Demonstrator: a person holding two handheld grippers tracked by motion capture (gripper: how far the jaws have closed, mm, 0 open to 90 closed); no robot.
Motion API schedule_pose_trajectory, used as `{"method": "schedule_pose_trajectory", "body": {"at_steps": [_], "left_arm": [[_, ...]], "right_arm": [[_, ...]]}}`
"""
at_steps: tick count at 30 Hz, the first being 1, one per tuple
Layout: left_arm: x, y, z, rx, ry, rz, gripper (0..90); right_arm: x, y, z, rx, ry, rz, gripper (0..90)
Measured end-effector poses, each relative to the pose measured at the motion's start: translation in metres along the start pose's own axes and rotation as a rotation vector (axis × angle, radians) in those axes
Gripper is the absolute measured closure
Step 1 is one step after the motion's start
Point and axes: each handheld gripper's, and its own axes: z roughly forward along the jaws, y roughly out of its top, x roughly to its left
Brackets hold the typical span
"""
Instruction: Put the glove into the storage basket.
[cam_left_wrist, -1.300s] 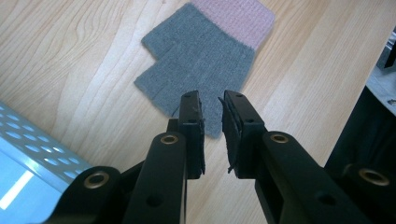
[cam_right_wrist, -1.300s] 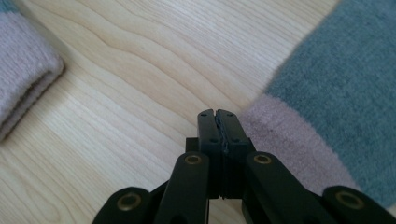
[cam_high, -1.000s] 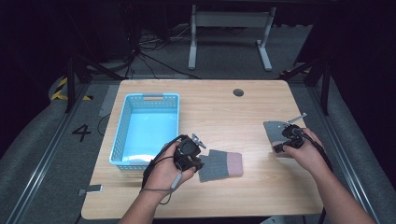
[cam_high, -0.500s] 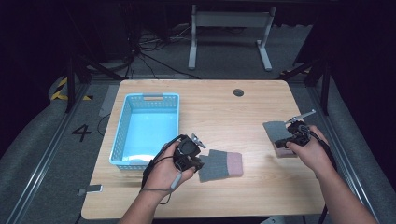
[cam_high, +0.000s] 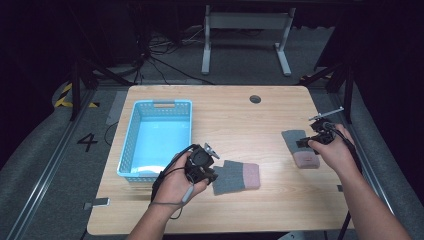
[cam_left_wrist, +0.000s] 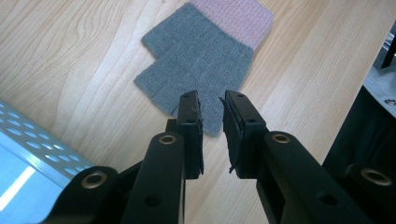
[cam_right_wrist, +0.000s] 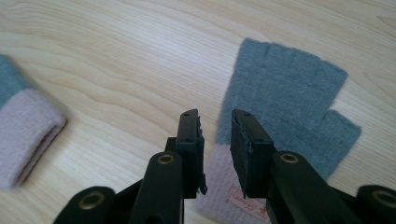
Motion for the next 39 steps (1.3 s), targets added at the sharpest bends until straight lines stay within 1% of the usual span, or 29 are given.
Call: {"method": "schedule_pose_trajectory", "body": {"at_steps": [1, 2, 3, 6, 7, 8, 11, 13, 14, 15, 16, 17, 18, 20, 25, 27, 29, 31, 34, 36, 38, 39], "left_arm": [[0.000, 0.000, 0.000, -0.001, -0.001, 0.000, 77.0], [0.000, 0.000, 0.000, 0.000, -0.001, 0.001, 77.0], [0.000, 0.000, 0.000, 0.001, -0.002, 0.001, 77.0], [0.001, -0.001, 0.000, 0.002, -0.002, -0.003, 77.0], [0.001, -0.001, 0.000, 0.002, -0.002, -0.003, 77.0], [0.001, -0.001, -0.001, 0.003, -0.002, -0.004, 77.0], [0.002, -0.002, -0.001, 0.001, -0.002, -0.008, 76.9], [0.002, -0.003, -0.002, -0.001, -0.003, -0.011, 76.5], [0.002, -0.003, -0.002, -0.001, -0.003, -0.011, 76.0], [0.002, -0.003, -0.002, -0.003, -0.002, -0.010, 75.1], [0.002, -0.003, -0.002, -0.003, -0.004, -0.011, 74.7], [0.002, -0.003, -0.002, -0.004, -0.004, -0.011, 74.5], [0.002, -0.003, -0.002, -0.004, -0.004, -0.011, 74.4], [0.002, -0.004, -0.003, -0.003, -0.004, -0.008, 74.4], [0.002, -0.004, -0.003, -0.002, -0.005, -0.007, 74.0], [0.002, -0.003, -0.002, -0.002, -0.006, -0.005, 73.9], [0.002, -0.003, -0.002, 0.000, -0.006, -0.004, 73.9], [0.002, -0.003, -0.002, 0.001, -0.005, -0.004, 73.9], [0.001, -0.004, -0.002, 0.000, -0.005, -0.003, 73.9], [0.001, -0.004, -0.003, -0.008, -0.003, -0.004, 74.0], [0.002, -0.004, -0.006, -0.012, 0.003, -0.001, 74.3], [0.002, -0.004, -0.006, -0.014, 0.004, 0.000, 74.3]], "right_arm": [[0.000, 0.000, 0.000, 0.000, 0.000, 0.000, 72.2], [-0.004, 0.002, 0.002, 0.010, -0.011, 0.009, 71.5], [-0.010, 0.005, 0.006, 0.026, -0.021, 0.032, 70.8], [-0.017, 0.008, 0.011, 0.058, -0.039, 0.063, 69.9], [-0.017, 0.008, 0.011, 0.058, -0.039, 0.063, 69.9], [-0.023, 0.010, 0.016, 0.073, -0.051, 0.084, 68.5], [-0.030, 0.012, 0.022, 0.101, -0.061, 0.100, 65.8], [-0.034, 0.012, 0.028, 0.111, -0.064, 0.115, 62.7], [-0.034, 0.012, 0.028, 0.111, -0.064, 0.115, 62.7], [-0.038, 0.012, 0.033, 0.133, -0.077, 0.130, 61.1], [-0.039, 0.012, 0.034, 0.136, -0.082, 0.131, 59.9], [-0.040, 0.011, 0.036, 0.142, -0.087, 0.142, 58.6], [-0.040, 0.011, 0.036, 0.142, -0.087, 0.142, 58.6], [-0.043, 0.010, 0.041, 0.153, -0.088, 0.153, 56.1], [-0.042, 0.008, 0.046, 0.163, -0.097, 0.158, 53.0], [-0.040, 0.007, 0.051, 0.179, -0.103, 0.143, 50.5], [-0.039, 0.008, 0.052, 0.189, -0.107, 0.133, 49.6], [-0.038, 0.008, 0.053, 0.188, -0.110, 0.132, 49.6], [-0.037, 0.009, 0.054, 0.195, -0.120, 0.136, 50.3], [-0.037, 0.010, 0.054, 0.205, -0.131, 0.138, 52.6], [-0.035, 0.010, 0.055, 0.211, -0.143, 0.131, 54.5], [-0.034, 0.010, 0.055, 0.214, -0.147, 0.120, 56.3]]}}
